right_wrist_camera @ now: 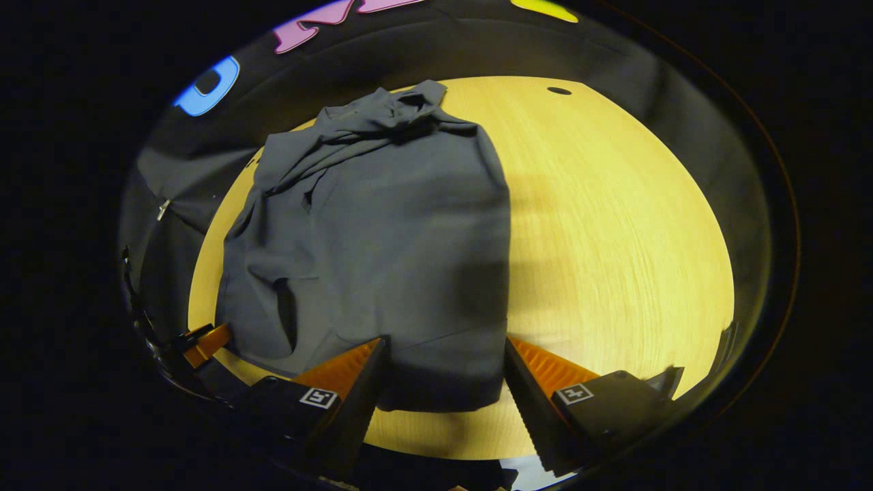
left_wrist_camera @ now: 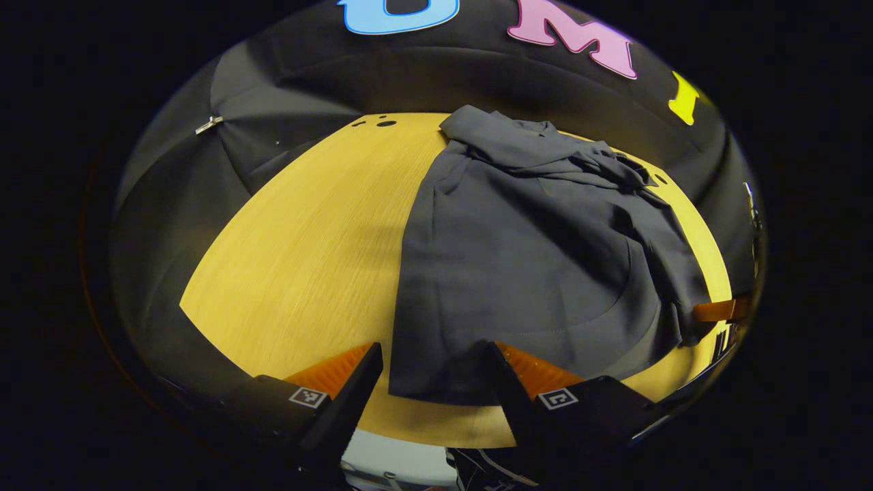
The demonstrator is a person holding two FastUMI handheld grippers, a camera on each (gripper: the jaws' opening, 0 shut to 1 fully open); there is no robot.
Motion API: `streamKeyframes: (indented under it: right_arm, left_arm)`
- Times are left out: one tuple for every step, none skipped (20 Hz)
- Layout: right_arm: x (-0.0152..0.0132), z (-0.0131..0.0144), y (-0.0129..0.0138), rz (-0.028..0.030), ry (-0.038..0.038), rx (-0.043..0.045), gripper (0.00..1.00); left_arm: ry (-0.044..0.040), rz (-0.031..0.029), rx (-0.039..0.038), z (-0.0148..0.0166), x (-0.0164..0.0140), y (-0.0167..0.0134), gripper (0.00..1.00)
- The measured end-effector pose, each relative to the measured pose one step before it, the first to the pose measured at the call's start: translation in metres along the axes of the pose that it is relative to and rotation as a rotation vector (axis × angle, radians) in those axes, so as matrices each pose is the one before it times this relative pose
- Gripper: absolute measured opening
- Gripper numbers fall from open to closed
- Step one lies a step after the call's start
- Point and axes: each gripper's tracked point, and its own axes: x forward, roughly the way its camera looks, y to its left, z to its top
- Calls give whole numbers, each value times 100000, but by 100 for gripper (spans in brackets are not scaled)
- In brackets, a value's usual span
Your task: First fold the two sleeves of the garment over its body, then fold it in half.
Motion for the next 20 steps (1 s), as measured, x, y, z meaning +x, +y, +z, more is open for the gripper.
streamKeyframes:
  right_arm:
    - [-15, -116, 103, -710, 186, -2697, 99]
    - [-22, -51, 324, 341, 1227, -2473, 99]
    - [235, -62, 663, 895, 474, -1499, 99]
    - [389, 91, 230, -689, 244, -2251, 99]
    - [106, 7, -80, -1574, 84, -2764, 99]
    - [187, -84, -95, -2275, 412, -3960, 99]
    - [-13, -130, 31, -1655, 15, -3470, 97]
    - [-3, -170, 28, -1020, 524, -2990, 96]
    - [12, 113, 288, 505, -95, -939, 96]
    - [-20, 149, 99, 472, 95, 386, 84]
    - [185, 298, 173, 910, -450, 1759, 88]
    - [35, 393, 69, 1275, -487, 3850, 72]
    - [135, 37, 41, 767, 33, 4059, 56]
    - [66, 220, 181, 2792, -274, 2929, 40]
    - [-2, 177, 84, 1820, -200, 3395, 29]
    - [253, 56, 297, 4070, 1002, 2626, 18]
    - [-152, 196, 342, 4152, -1378, 3297, 13]
    - [158, 154, 153, 3180, -193, 3767, 9]
    - [-205, -113, 59, 2195, -41, 960, 0]
    - [269, 273, -188, 777, -922, -1860, 6]
  left_arm:
    - [90, 140, 18, -189, 227, 20, 96]
    - [146, 84, 434, -65, 154, 45, 92]
    - [-47, -272, 424, 91, -391, 39, 96]
    - [-338, -274, 384, 167, -23, -10, 96]
    - [-143, -522, 257, 31, 120, -25, 96]
    - [1151, -643, -138, -130, 199, -96, 96]
    - [424, -342, -88, 4, 53, -76, 96]
    - [382, -699, 789, 223, 253, -232, 98]
    - [283, -487, 1360, -49, 33, -269, 97]
    - [756, -683, -30, 103, 201, -420, 99]
    - [-614, 936, -246, 111, 8, -179, 94]
    - [-52, -537, -976, 96, 91, -286, 80]
    - [-300, 395, 686, -73, -167, -329, 72]
    - [-656, -599, 769, 181, -209, -599, 64]
    - [293, -337, 475, -179, 154, -406, 52]
    - [-808, -293, -248, 75, -53, -424, 40]
    - [157, -383, -1794, -4, -30, -347, 32]
    - [566, -1848, -2400, 90, 208, -462, 20]
    - [392, -3434, -2149, -43, -248, -940, 7]
    - [587, -3296, -2053, 58, -80, -748, 6]
